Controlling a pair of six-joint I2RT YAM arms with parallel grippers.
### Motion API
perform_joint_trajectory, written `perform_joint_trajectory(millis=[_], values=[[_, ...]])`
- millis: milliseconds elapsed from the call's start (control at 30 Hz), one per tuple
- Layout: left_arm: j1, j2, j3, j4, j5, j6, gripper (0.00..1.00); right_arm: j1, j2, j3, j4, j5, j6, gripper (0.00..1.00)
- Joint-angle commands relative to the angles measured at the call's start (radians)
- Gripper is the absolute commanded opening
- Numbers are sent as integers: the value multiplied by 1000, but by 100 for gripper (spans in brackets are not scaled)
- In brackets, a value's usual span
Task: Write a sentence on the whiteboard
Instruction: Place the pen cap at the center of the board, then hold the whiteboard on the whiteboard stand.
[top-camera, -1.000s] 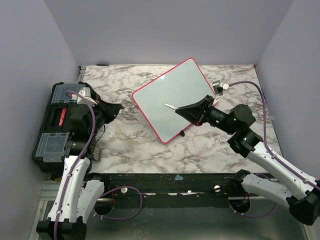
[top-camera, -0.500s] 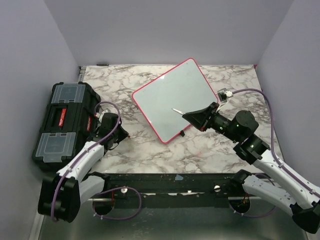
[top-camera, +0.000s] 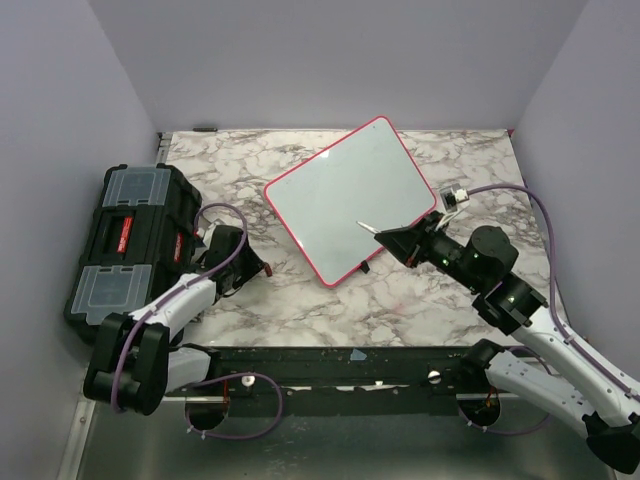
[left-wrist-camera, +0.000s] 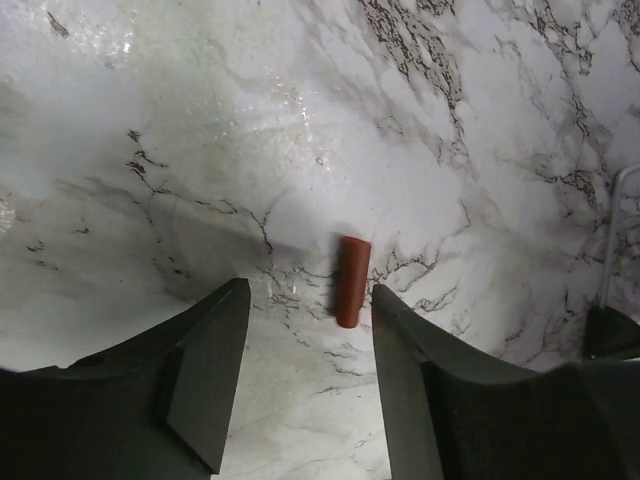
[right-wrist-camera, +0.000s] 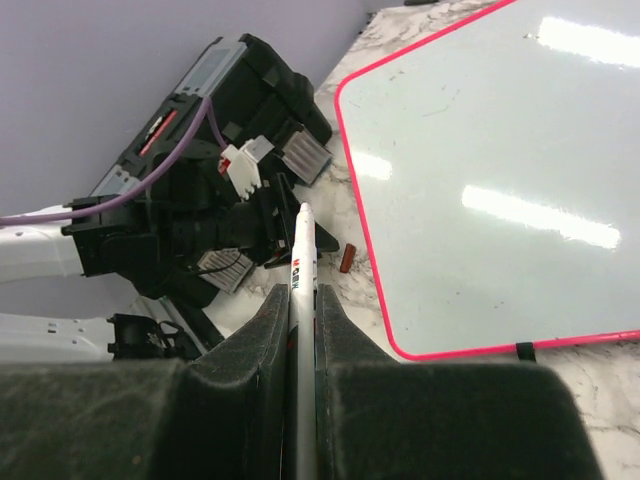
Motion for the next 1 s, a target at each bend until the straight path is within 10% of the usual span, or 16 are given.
perform_joint_trajectory(millis=[0, 400, 967], values=[[-6, 8, 16, 17, -43, 15, 58, 2, -4, 3, -51, 49, -39, 1], [-2, -175, 157, -31, -109, 264, 84, 3, 69, 69, -86, 59, -73, 1], [164, 70, 681, 12, 408, 536, 87, 3, 198, 162, -109, 104, -81, 1]])
